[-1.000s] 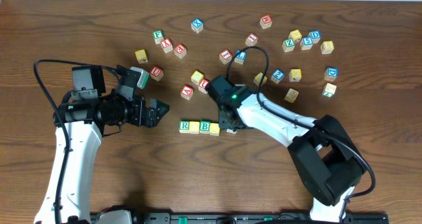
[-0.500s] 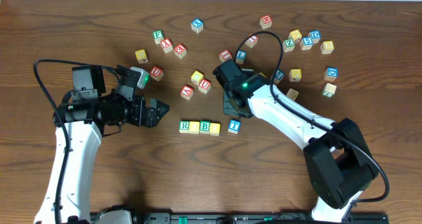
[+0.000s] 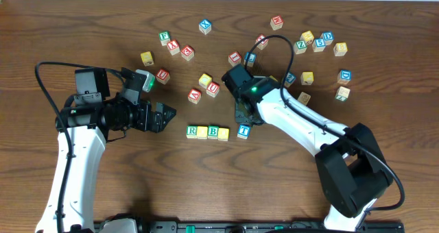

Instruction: Spell out ROBOT

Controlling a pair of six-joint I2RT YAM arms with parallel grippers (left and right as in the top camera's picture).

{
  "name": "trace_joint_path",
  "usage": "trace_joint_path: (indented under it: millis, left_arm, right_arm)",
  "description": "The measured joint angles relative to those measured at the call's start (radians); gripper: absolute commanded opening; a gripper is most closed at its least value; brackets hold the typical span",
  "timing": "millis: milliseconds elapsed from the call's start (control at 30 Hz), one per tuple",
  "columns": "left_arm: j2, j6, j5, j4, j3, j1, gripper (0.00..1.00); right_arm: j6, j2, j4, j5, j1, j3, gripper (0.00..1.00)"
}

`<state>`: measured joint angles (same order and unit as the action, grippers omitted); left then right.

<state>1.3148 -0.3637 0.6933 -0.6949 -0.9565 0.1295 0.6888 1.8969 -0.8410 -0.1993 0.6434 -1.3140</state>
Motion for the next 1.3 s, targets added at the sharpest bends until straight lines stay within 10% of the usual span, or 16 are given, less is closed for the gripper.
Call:
trace_joint_path:
  millis: [1300]
  left_arm:
    - [0.000, 0.000, 0.000, 0.000, 0.000, 0.000, 0.98]
  right_arm:
    - [0.062, 0.000, 0.030, -0.013, 0.068, 0.023, 0.01]
